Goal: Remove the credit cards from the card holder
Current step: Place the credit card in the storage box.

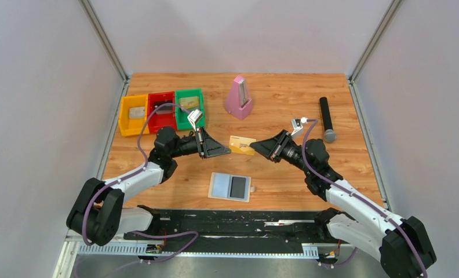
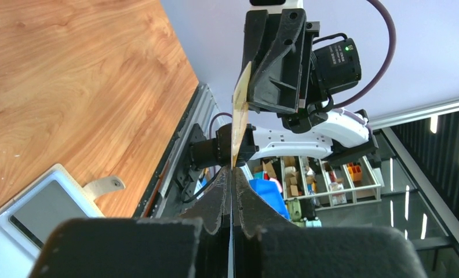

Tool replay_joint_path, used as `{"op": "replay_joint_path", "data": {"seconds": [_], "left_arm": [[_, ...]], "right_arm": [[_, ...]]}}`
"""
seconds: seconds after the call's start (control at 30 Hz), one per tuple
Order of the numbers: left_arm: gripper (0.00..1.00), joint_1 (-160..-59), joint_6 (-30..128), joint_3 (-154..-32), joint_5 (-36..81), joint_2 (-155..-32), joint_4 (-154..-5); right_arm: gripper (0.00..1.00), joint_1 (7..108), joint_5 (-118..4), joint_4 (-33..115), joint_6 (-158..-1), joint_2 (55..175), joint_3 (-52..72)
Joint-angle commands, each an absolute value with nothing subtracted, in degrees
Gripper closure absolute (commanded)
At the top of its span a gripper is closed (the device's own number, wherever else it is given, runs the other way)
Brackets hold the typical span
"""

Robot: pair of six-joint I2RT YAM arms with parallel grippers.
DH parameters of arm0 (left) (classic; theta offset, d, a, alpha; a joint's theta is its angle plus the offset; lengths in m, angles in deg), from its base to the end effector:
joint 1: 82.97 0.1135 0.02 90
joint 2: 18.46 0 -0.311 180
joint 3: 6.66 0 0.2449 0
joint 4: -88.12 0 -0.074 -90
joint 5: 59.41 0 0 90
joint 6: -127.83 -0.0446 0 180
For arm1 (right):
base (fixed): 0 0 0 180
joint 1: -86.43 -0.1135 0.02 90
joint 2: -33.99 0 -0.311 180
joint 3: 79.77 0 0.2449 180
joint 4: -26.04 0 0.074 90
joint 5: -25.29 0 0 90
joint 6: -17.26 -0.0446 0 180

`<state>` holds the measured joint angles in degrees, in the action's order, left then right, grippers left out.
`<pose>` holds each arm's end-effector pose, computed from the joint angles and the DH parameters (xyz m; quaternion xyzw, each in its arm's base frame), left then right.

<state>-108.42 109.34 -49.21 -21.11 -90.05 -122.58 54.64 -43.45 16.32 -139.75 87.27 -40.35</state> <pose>0.1994 -0.1337 0.2926 0.0425 0.6994 -0.6847 0.2004 0.1505 0.1123 0.2958 0.0980 0.7239 0.5962 0.3331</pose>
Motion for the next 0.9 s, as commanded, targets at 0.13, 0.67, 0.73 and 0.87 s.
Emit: {"op": "replay_joint_path", "data": {"seconds": [0.13,0.67,0.73,0.87], "left_arm": [[1.0,-107.4,104.9,-53.0,-20.0,-89.1,-118.2],[1.0,-83.4,87.5,-69.6,-10.0,-89.0,-83.5],[1.0,-80.9,86.2,-72.7,-8.6,-92.7,-82.1],[1.0,-79.4,84.2,-79.4,-5.6,-100.7,-78.9]], "right_arm": [[0.49,54.9,-45.3,22.1,-136.5,84.8,-38.6],[0.0,54.9,-46.8,33.3,-130.3,72.3,-39.0],[0.0,54.9,-47.9,33.4,-129.6,71.7,-39.3],[0.0,54.9,-49.3,33.6,-128.8,71.0,-39.5]]}}
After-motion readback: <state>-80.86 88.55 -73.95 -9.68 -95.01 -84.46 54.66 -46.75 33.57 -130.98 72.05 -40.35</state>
